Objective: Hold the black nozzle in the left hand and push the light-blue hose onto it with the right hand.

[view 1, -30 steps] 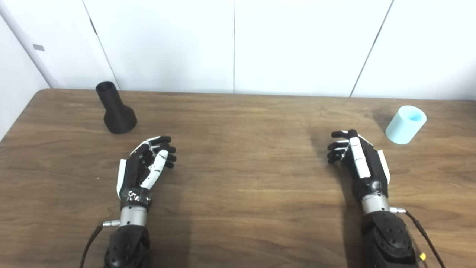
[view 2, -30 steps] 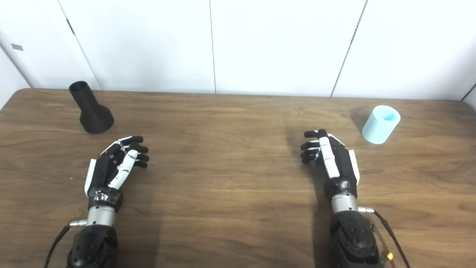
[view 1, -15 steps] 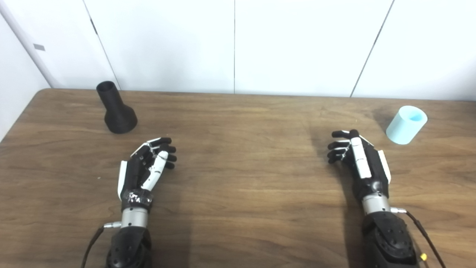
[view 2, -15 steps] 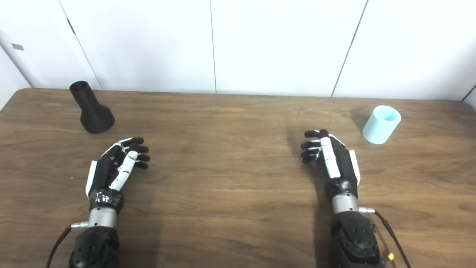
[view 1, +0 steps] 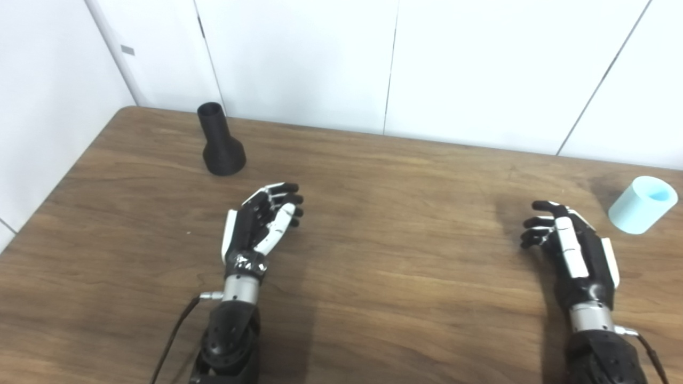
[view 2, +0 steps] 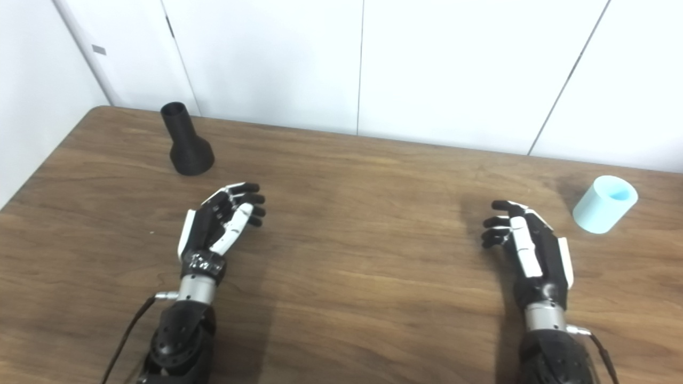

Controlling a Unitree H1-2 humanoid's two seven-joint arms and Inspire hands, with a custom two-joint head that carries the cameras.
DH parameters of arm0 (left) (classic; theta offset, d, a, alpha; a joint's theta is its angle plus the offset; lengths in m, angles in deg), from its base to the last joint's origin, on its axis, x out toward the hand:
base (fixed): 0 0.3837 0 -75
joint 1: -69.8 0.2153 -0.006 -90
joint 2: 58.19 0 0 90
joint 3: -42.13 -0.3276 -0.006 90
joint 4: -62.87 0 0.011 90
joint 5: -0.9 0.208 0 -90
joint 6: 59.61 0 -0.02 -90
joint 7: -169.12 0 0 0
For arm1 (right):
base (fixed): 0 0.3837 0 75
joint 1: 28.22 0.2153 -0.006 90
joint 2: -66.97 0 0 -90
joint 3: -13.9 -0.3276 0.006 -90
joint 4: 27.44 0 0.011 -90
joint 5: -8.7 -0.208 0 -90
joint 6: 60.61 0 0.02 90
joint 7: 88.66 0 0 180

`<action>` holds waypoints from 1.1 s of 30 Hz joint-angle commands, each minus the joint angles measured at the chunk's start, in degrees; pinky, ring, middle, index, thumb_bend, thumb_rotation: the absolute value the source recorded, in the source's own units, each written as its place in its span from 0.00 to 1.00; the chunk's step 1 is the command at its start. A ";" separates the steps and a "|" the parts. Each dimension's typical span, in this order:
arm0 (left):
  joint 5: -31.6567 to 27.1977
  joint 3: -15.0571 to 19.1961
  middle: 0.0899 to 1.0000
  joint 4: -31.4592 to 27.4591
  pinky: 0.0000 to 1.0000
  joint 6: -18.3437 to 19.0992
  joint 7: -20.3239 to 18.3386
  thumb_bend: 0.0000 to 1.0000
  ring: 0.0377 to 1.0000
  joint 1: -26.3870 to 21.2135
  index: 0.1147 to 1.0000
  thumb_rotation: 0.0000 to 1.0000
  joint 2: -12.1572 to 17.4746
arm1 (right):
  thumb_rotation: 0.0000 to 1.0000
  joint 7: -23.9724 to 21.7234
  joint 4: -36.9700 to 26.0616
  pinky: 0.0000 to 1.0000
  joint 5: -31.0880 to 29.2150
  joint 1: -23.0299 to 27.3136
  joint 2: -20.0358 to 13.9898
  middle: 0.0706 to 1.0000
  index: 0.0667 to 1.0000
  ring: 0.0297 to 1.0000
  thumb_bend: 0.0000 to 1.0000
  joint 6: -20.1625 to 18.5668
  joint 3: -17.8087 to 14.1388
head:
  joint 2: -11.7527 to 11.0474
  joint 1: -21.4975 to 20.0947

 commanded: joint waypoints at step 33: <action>5.74 -2.05 0.56 4.80 0.50 -5.35 4.94 0.40 0.53 0.01 0.59 0.30 -1.35 | 0.73 -1.44 -0.79 0.34 -2.67 -0.41 -0.13 0.44 0.60 0.39 0.25 -0.42 -1.04 | -4.29 3.56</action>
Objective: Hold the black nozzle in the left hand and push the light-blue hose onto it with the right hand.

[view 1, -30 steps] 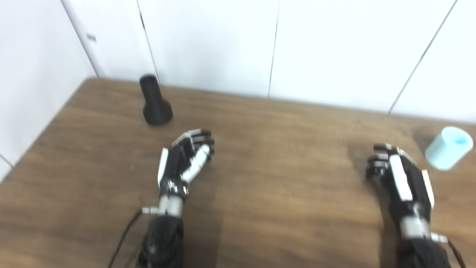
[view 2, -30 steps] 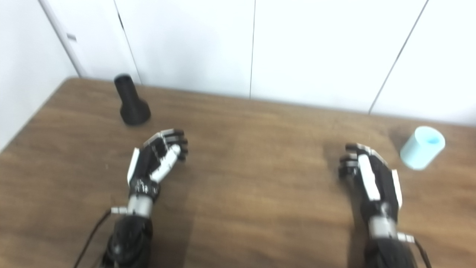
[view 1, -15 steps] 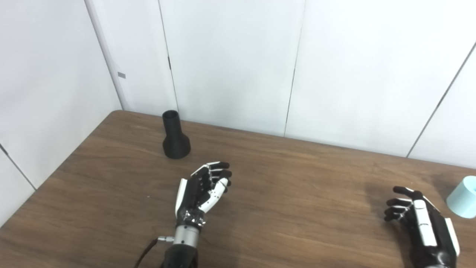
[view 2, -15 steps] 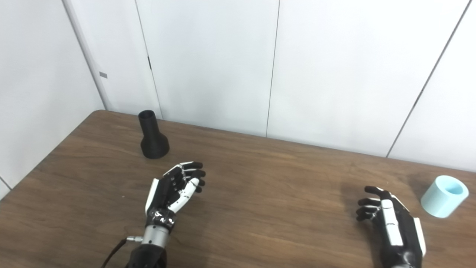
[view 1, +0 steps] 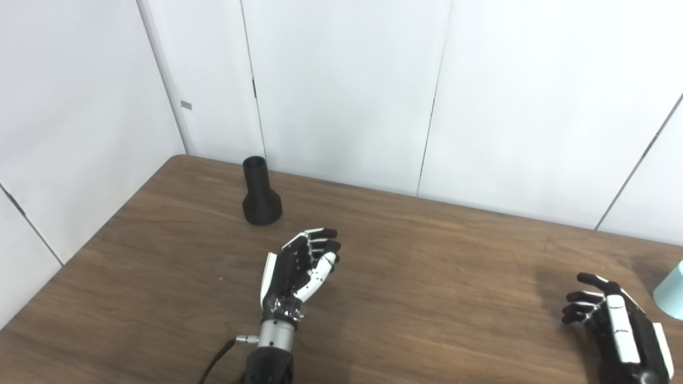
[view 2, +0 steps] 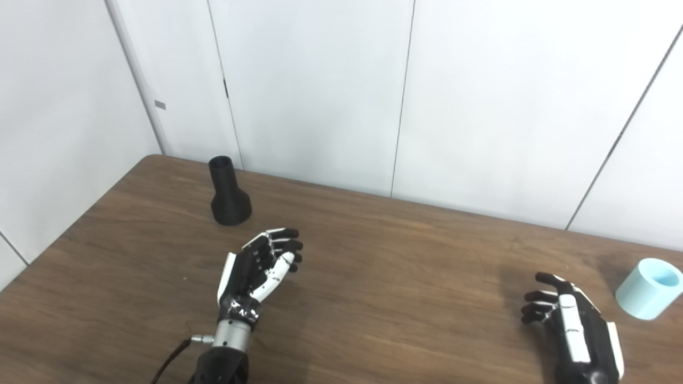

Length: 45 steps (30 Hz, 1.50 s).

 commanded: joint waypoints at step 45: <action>8.86 15.27 0.73 -15.90 0.64 23.77 -1.07 0.91 0.71 -3.99 0.75 0.18 20.26 | 0.66 1.17 -5.06 0.35 1.15 -1.38 0.81 0.47 0.63 0.40 0.22 -3.95 0.99 | 0.64 1.07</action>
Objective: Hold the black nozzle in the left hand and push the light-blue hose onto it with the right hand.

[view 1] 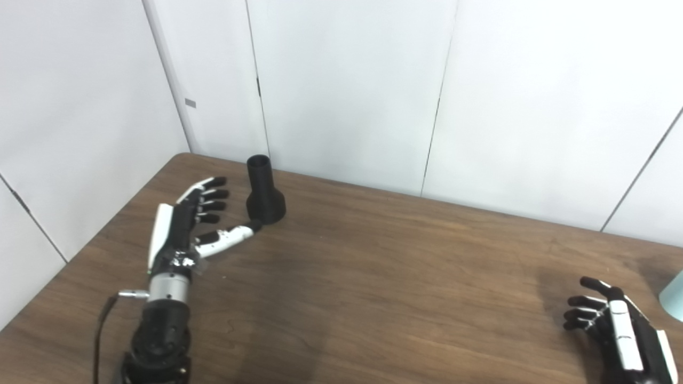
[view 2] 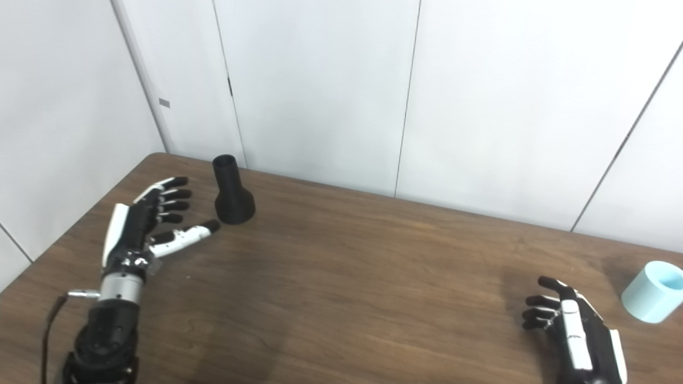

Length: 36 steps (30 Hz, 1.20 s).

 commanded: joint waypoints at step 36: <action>16.72 -20.37 0.99 18.76 1.00 6.89 -11.95 1.00 1.00 -17.81 0.97 0.32 18.65 | 0.70 0.19 -2.90 0.36 -0.04 -0.60 0.83 0.44 0.61 0.40 0.22 -1.57 0.42 | 0.75 -1.10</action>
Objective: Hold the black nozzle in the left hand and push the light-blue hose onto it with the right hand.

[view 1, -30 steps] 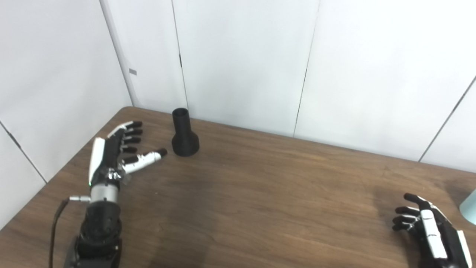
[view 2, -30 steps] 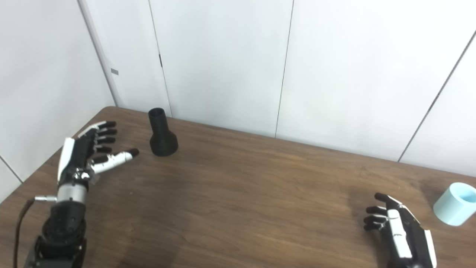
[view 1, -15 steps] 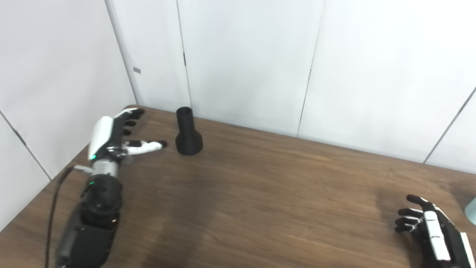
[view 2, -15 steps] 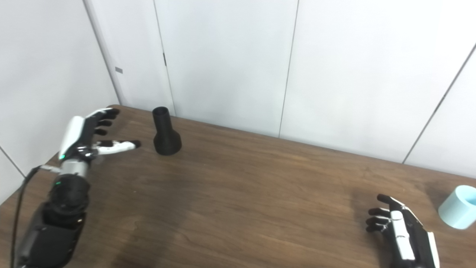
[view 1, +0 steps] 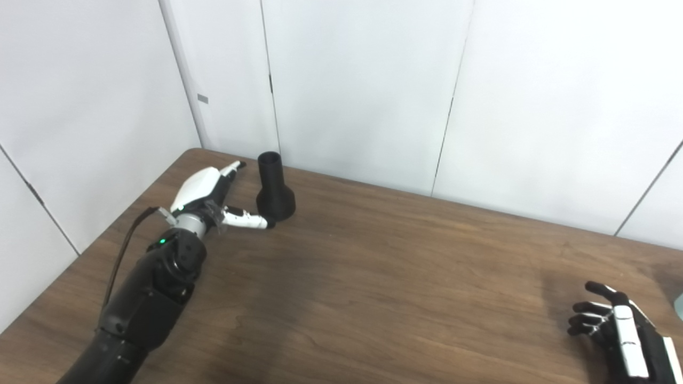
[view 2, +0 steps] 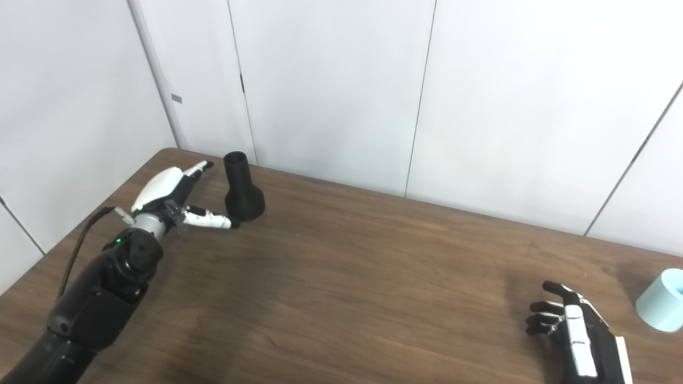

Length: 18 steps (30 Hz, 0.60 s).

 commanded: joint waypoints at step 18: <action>3.19 -2.20 0.93 10.10 0.88 -0.77 3.91 1.00 0.93 -9.95 0.93 0.37 -2.39 | 0.69 -0.60 -0.68 0.36 0.49 -0.25 -0.63 0.44 0.61 0.40 0.22 1.02 0.06 | 0.56 0.05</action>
